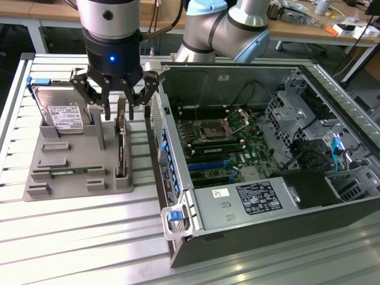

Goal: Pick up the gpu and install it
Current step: 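Pick up the gpu and move the gpu toward the slot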

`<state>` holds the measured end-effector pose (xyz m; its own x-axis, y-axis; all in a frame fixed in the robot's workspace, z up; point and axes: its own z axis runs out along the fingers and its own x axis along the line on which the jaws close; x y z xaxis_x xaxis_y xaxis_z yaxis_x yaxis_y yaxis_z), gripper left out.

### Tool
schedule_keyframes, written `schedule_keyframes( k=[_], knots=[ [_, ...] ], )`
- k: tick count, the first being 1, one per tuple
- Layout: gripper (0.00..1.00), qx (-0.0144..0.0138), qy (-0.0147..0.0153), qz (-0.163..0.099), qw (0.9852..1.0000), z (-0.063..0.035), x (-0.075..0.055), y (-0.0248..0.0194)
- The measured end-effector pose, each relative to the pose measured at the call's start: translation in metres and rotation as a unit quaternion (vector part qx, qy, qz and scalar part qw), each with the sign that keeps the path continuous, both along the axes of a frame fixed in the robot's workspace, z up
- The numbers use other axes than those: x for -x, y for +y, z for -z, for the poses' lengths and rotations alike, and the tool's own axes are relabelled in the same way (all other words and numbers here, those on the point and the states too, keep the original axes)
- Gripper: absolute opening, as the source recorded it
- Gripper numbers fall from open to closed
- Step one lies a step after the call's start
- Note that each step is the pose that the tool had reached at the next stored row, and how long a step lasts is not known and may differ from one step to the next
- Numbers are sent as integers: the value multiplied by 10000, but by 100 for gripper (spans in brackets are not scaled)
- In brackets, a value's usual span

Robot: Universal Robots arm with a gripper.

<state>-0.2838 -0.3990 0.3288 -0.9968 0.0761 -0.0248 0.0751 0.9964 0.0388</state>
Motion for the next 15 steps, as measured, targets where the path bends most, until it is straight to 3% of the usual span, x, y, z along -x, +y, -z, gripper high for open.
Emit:
schedule_keyframes(
  k=[15],
  knots=[
    [48,0,0,0,10000,81,3,0]
  ],
)
